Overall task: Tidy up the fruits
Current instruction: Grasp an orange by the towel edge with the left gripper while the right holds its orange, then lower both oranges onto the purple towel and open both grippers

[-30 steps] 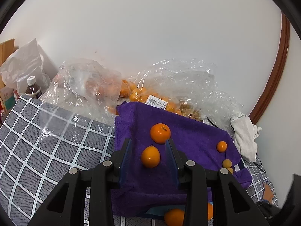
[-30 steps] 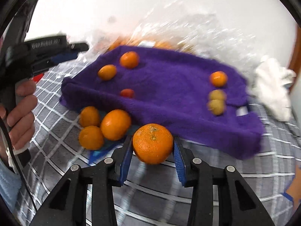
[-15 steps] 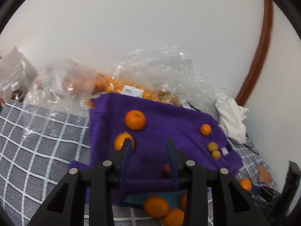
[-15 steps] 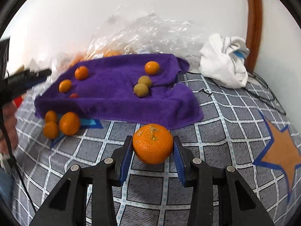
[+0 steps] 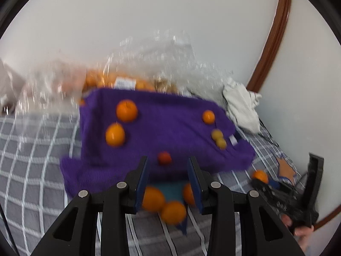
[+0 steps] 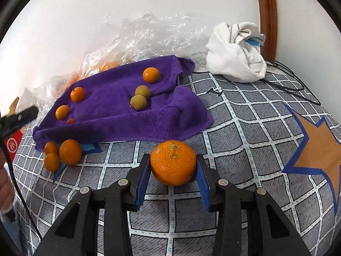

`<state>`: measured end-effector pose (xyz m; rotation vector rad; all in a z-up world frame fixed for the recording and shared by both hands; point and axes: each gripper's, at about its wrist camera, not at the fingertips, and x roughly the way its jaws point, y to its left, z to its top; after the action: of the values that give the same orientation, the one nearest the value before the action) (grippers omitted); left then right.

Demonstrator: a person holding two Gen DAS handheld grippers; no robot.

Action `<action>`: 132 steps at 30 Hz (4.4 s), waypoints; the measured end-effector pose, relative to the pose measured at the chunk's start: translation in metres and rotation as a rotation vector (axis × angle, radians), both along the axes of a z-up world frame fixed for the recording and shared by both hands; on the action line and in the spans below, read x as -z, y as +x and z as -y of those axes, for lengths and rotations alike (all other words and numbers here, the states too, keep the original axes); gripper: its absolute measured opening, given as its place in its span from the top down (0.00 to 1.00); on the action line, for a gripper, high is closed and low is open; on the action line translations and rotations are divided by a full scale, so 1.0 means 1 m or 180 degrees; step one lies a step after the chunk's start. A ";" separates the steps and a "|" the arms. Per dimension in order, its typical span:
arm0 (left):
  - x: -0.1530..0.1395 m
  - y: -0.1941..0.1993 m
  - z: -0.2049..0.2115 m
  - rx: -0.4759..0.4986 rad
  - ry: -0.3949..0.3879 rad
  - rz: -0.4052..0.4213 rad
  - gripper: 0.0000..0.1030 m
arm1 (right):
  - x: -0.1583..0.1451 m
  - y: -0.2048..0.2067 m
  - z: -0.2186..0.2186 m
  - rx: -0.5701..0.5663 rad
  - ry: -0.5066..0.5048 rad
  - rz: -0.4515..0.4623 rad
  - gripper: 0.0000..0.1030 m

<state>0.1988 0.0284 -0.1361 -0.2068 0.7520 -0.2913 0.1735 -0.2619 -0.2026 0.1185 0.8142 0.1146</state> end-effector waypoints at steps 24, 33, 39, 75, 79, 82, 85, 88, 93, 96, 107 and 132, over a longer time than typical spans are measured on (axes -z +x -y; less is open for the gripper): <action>0.052 -0.008 -0.014 -0.0351 -0.0268 -0.0461 0.64 | 0.001 -0.003 -0.001 -0.0091 0.0079 -0.0010 0.60; 0.046 -0.014 -0.023 -0.0380 -0.0383 -0.0313 0.79 | 0.001 -0.003 0.000 -0.0073 0.0120 -0.0007 0.60; 0.048 -0.010 -0.027 -0.0365 -0.0501 -0.0384 0.78 | 0.001 -0.003 -0.002 -0.0077 0.0112 -0.0009 0.60; 0.022 -0.030 -0.034 -0.0550 -0.0456 0.0172 0.71 | -0.033 -0.001 0.004 -0.0114 0.0213 0.0167 0.60; 0.011 -0.035 -0.042 -0.0612 -0.0453 0.0294 0.71 | -0.057 0.012 -0.005 -0.0192 0.0137 0.0300 0.60; 0.003 -0.033 -0.050 -0.0683 -0.0482 0.0291 0.71 | -0.065 0.034 -0.025 -0.0357 0.0052 0.0284 0.60; -0.005 -0.031 -0.062 -0.0674 -0.0560 0.0242 0.71 | -0.066 0.055 -0.051 -0.0529 -0.0105 0.0288 0.60; -0.015 -0.025 -0.069 -0.0718 -0.0471 0.0254 0.71 | -0.056 0.075 -0.073 -0.0717 -0.0100 0.0185 0.60; -0.017 -0.001 -0.067 -0.0720 -0.0306 0.0129 0.71 | -0.028 0.101 -0.103 -0.0881 -0.0234 -0.0055 0.60; -0.011 0.018 -0.062 -0.0682 -0.0323 0.0030 0.71 | -0.016 0.105 -0.110 -0.0933 -0.0257 -0.0143 0.60; 0.026 0.054 -0.032 -0.0506 -0.0029 -0.0266 0.71 | -0.016 0.091 -0.103 -0.0986 -0.0248 0.0050 0.56; 0.035 0.056 -0.022 -0.0460 0.0218 -0.0256 0.71 | -0.035 0.072 -0.082 -0.0793 -0.0231 0.0299 0.53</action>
<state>0.2549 0.0504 -0.1708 -0.2080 0.8210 -0.1205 0.2459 -0.1800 -0.1673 -0.0572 0.7357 0.3230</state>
